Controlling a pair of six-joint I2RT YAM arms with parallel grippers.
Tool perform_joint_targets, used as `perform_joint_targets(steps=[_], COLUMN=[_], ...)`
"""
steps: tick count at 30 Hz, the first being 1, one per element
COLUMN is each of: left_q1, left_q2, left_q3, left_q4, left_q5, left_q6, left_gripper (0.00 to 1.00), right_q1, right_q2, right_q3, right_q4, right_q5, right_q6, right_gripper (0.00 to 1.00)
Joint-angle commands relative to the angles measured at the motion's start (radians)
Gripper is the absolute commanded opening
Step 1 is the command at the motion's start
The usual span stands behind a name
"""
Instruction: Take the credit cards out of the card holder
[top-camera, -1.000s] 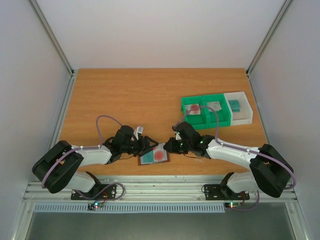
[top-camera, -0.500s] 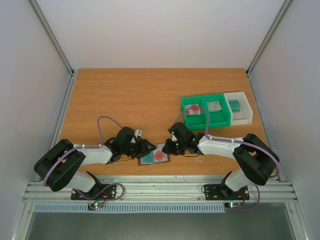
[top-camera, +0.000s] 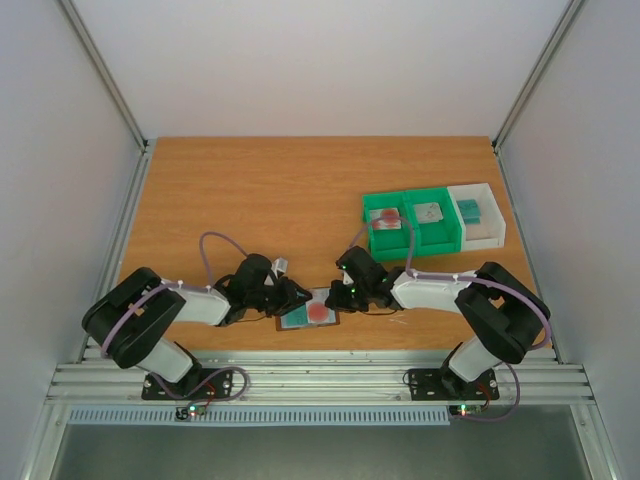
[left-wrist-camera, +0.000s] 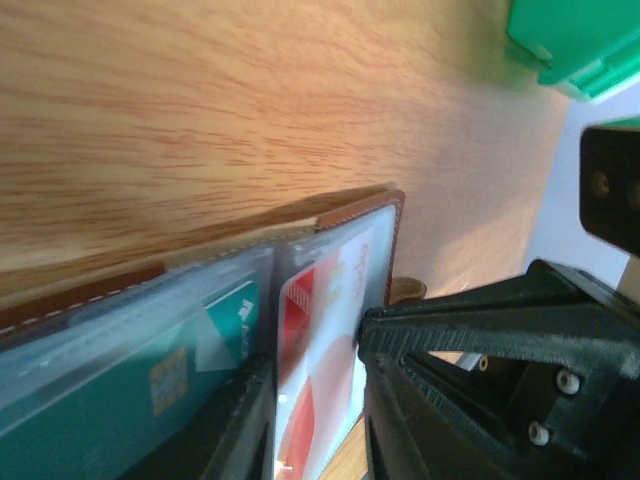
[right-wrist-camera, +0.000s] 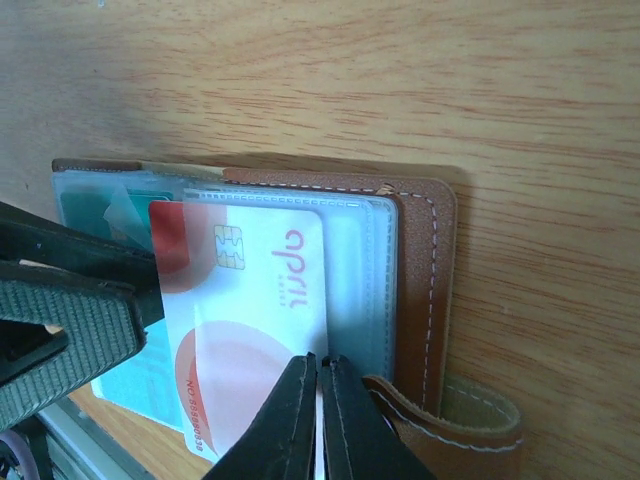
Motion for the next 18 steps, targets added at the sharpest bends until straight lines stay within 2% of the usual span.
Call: perform_joint_targets(steps=[1,5,7,13,18], left_q1=[0.003,0.003,0.002,0.007,0.016], left_q2=[0.029,0.033,0.032,-0.023,-0.121], left_q3=[-0.008,-0.016,-0.021,-0.033,-0.034], left_q4=[0.049,0.061,0.065,0.021,-0.109], left_q5=[-0.008,-0.005,-0.003,-0.015,-0.051], left_q6=[0.003,0.005,0.003,0.013,0.048], left_gripper=[0.22,0.05,0.01,0.00,0.00], right_q1=[0.000,0.001,0.000,0.000,0.001], right_q2=[0.013,0.010,0.011,0.021,0.020], right_q3=[-0.028,-0.038,-0.039,-0.029,-0.027], right_q4=[-0.009,-0.007,-0.007,-0.017,-0.021], right_q5=[0.016,0.021,0.025,0.025,0.033], right_q6=[0.006,0.010,0.013,0.014,0.011], right_gripper=[0.06,0.06,0.06,0.04,0.05])
